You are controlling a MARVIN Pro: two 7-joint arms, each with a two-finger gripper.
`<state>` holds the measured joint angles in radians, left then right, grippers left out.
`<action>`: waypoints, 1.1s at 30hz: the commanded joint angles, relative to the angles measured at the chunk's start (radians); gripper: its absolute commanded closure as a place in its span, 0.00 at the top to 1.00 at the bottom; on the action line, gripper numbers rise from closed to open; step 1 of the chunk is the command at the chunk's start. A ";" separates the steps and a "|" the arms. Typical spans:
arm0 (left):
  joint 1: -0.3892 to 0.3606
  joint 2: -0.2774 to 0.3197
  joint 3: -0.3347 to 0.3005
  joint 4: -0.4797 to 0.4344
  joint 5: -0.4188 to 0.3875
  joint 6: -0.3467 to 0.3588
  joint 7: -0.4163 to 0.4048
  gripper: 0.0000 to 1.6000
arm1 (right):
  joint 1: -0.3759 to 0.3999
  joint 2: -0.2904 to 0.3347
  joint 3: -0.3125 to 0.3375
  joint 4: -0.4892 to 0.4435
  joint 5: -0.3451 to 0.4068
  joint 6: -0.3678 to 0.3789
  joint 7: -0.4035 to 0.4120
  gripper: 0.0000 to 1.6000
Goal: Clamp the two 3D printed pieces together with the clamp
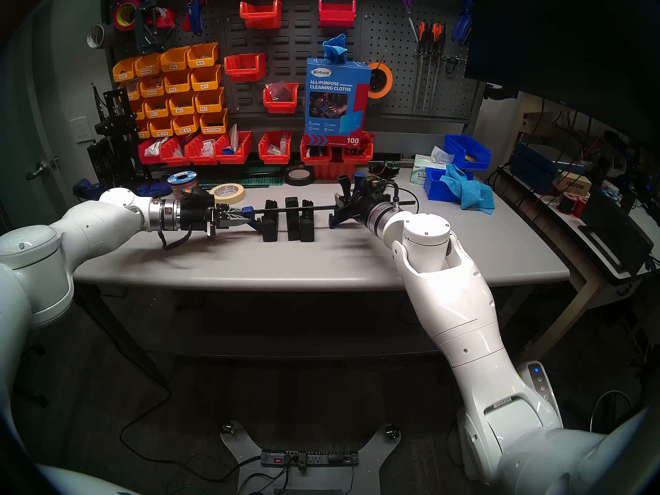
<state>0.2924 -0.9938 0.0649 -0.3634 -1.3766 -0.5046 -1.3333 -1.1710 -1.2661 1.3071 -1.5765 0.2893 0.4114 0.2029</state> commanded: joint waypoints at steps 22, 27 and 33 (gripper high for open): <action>-0.025 -0.034 -0.020 0.038 -0.015 0.013 -0.124 0.00 | 0.048 -0.030 0.002 0.036 -0.013 -0.042 -0.005 0.00; -0.025 -0.033 -0.020 0.037 -0.012 0.013 -0.118 0.00 | 0.061 -0.040 -0.003 0.050 -0.014 -0.047 -0.002 0.00; -0.025 -0.035 -0.022 0.041 -0.013 0.013 -0.124 0.00 | 0.077 -0.051 -0.010 0.065 -0.016 -0.051 0.001 0.00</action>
<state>0.2921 -1.0194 0.0550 -0.3172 -1.3783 -0.4883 -1.3499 -1.1395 -1.2998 1.3068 -1.5122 0.2773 0.3734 0.2002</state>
